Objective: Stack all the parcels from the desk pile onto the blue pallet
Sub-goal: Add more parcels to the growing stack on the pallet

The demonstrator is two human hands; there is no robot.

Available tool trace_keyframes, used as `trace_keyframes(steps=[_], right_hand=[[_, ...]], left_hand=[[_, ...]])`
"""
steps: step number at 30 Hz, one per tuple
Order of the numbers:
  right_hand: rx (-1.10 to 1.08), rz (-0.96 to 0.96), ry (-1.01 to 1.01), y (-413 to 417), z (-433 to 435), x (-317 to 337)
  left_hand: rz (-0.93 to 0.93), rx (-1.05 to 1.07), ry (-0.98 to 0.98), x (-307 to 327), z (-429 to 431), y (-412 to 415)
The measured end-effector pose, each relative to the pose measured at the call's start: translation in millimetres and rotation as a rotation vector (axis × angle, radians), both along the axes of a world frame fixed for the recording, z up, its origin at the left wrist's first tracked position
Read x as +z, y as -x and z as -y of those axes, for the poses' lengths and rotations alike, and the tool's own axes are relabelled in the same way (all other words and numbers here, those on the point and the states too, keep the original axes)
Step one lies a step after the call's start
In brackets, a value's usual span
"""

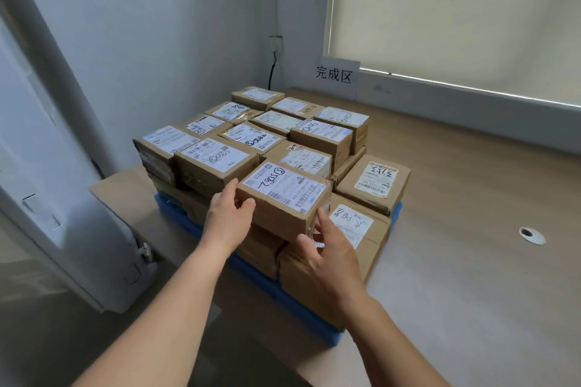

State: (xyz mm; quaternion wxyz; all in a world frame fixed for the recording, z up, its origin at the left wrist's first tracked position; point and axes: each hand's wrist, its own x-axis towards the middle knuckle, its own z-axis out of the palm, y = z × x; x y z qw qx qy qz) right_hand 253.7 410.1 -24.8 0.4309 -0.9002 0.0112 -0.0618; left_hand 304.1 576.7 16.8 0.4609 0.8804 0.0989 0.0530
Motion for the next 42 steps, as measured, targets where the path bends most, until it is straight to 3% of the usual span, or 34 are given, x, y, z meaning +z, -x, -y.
trace_keyframes(steps=[12, 22, 28, 32, 42], right_hand=[[-0.047, -0.016, -0.029, -17, -36, -10], [-0.181, 0.071, 0.071, -9, -24, -7], [-0.335, 0.148, 0.249, 27, -9, -5], [-0.429, 0.154, 0.324, 56, 4, -7], [-0.576, 0.248, 0.459, 119, 49, -4]], left_hand=[[-0.005, -0.169, -0.013, -20, -26, -14], [0.312, -0.179, -0.046, -23, -28, 2], [0.51, -0.469, -0.04, -46, 1, 35], [0.518, -0.682, -0.038, -54, 31, 55], [0.505, -0.781, -0.224, -52, 82, 91]])
